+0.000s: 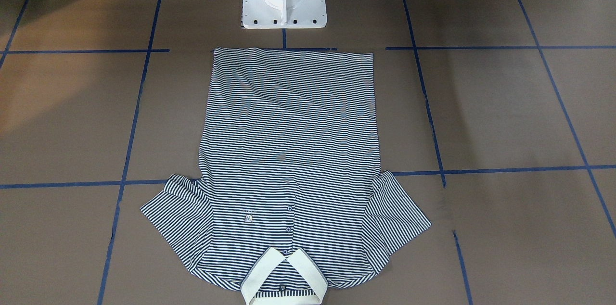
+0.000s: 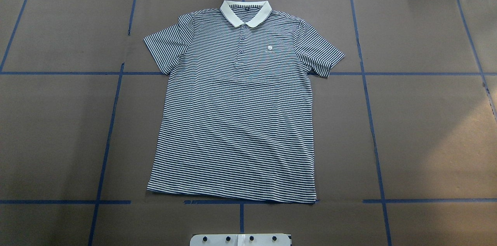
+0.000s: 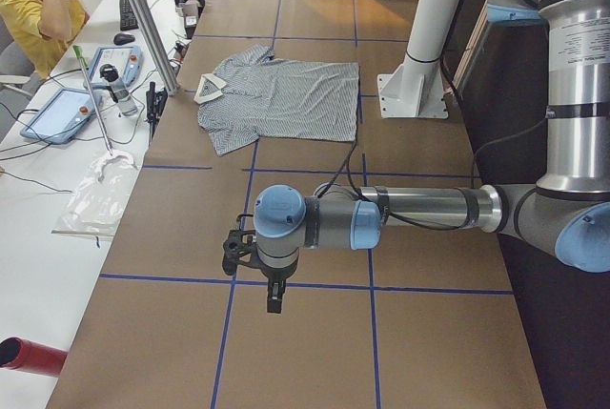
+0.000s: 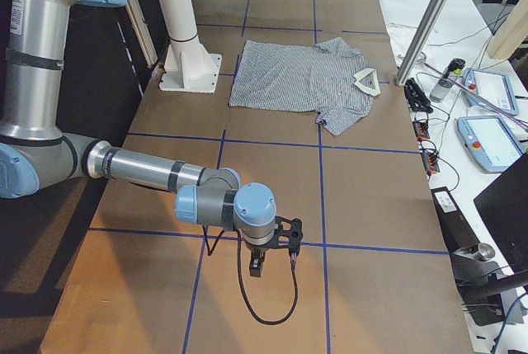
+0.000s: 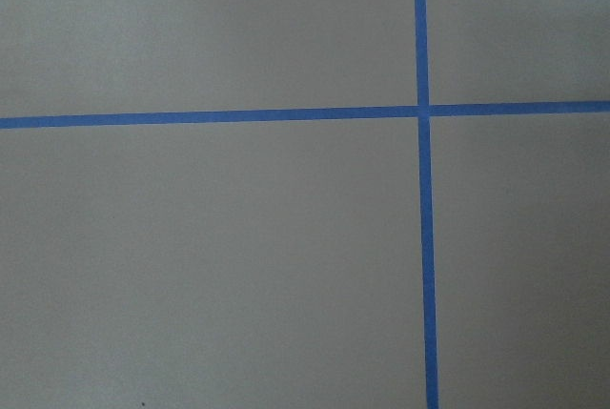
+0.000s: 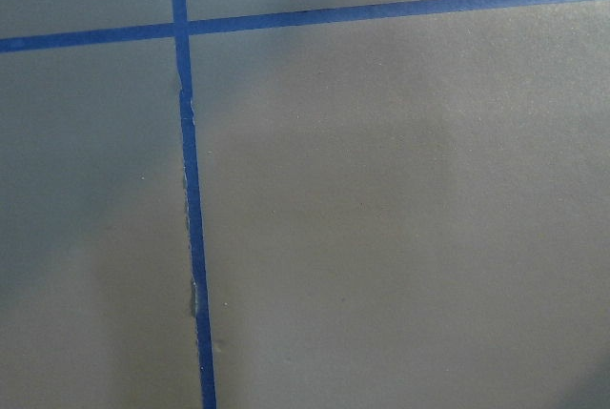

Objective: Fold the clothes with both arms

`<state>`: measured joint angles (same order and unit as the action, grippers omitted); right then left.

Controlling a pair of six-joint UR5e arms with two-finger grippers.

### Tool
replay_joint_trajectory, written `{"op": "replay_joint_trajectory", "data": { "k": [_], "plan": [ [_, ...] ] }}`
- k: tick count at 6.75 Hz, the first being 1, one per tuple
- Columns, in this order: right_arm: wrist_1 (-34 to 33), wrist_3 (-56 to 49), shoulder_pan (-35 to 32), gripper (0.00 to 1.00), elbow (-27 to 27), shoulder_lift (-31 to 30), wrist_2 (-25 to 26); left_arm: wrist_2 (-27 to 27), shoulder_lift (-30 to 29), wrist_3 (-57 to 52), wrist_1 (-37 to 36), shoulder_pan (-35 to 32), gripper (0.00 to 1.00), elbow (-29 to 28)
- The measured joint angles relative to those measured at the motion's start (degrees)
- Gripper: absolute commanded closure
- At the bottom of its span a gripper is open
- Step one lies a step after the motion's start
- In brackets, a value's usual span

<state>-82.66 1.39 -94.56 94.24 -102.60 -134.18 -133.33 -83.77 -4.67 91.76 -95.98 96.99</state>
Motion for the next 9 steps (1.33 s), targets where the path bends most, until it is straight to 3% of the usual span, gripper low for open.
{"op": "replay_joint_trajectory", "data": {
  "k": [4, 7, 9],
  "plan": [
    [0.56, 0.41, 3.67, 0.0, 3.53, 1.65, 0.84, 0.17, -0.29, 0.11, 13.71, 0.52, 0.0, -0.61],
    [11.78, 0.89, 4.08, 0.0, 2.35, 8.4, -0.13, 0.56, -3.76, 0.4, 34.34, 0.81, 0.0, -2.9],
    [18.87, 1.07, 4.53, 0.0, -0.96, 9.38, -3.89, 0.26, -8.2, 0.47, 40.99, 2.26, 0.0, -6.39]
  ]
}}
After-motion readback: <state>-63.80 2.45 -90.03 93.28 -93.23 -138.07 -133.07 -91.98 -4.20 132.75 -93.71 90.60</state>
